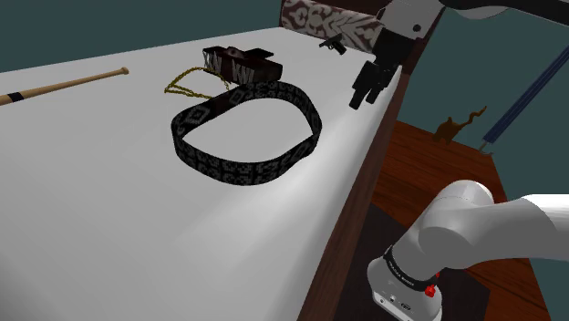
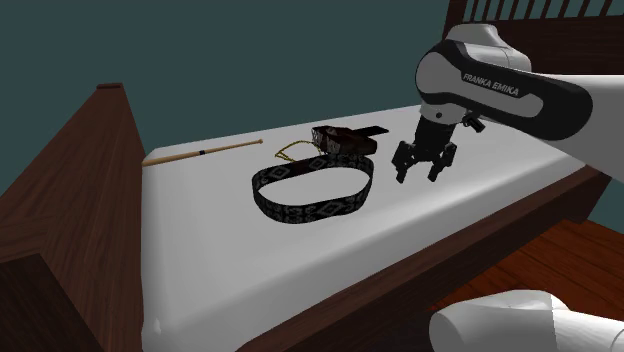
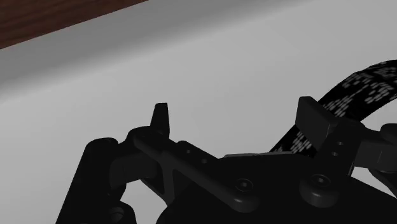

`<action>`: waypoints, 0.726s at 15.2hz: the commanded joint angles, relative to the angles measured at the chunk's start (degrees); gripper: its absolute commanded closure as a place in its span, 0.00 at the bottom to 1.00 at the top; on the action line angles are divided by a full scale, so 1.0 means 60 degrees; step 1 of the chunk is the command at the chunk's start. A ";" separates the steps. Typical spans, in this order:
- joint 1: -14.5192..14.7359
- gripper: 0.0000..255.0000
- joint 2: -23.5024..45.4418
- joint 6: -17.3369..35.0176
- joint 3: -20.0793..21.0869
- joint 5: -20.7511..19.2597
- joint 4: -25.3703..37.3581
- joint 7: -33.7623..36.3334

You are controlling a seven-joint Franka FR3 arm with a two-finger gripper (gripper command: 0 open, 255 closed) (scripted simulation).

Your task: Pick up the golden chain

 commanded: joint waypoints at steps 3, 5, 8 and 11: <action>0.0138 0.00 0.0592 0.0322 0.0272 0.0074 0.0331 0.0115; 0.0257 0.00 0.1194 0.0612 0.0542 0.0120 0.0704 0.0232; 0.0409 0.00 0.2115 0.0984 0.0941 0.0130 0.1338 0.0417; 0.0535 0.00 0.3056 0.1278 0.1334 0.0063 0.2062 0.0622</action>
